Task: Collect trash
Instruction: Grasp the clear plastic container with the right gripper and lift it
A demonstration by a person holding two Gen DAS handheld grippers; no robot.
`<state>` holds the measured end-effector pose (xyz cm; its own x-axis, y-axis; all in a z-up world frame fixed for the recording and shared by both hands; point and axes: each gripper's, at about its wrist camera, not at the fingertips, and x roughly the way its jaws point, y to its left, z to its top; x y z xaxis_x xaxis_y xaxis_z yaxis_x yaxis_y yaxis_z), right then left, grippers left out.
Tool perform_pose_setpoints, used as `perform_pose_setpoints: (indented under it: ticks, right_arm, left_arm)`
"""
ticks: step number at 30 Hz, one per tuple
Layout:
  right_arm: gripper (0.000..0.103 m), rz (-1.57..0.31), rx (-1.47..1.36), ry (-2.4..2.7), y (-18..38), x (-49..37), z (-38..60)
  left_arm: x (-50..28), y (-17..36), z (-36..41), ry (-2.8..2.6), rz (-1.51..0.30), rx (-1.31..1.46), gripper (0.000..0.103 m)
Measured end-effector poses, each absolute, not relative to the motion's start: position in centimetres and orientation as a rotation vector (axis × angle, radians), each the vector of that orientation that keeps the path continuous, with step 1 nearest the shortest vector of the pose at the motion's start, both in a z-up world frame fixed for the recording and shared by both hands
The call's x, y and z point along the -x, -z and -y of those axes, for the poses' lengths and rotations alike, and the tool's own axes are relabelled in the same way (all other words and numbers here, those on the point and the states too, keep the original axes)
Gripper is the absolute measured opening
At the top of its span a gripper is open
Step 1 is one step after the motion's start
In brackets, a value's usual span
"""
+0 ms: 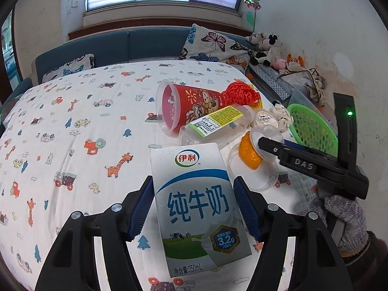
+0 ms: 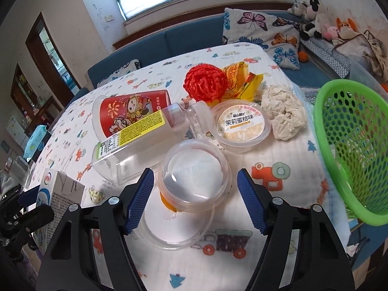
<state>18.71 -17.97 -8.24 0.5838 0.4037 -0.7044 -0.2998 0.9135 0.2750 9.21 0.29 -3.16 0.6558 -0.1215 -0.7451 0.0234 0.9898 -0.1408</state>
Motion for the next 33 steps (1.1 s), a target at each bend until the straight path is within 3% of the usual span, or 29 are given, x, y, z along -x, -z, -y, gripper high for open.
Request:
perform_pose_setpoints:
  ticks: [6, 21, 33]
  right_arm:
    - [0.061, -0.867, -0.128, -0.421, 8.8, -19.2, 17.6]
    - [0.061, -0.795, -0.141, -0.389, 6.3, -17.2, 21.0]
    - [0.061, -0.770, -0.149, -0.160, 5.2, -17.3, 32.3]
  left_arm:
    - [-9.5, 3.0, -0.1, 0.083, -0.848, 0.117, 0.064]
    - [-10.2, 1.4, 2.1, 0.125, -0.812, 0.084, 0.064]
    - [-13.1, -0.9, 8.2, 0.246, -0.776, 0.030, 0.064]
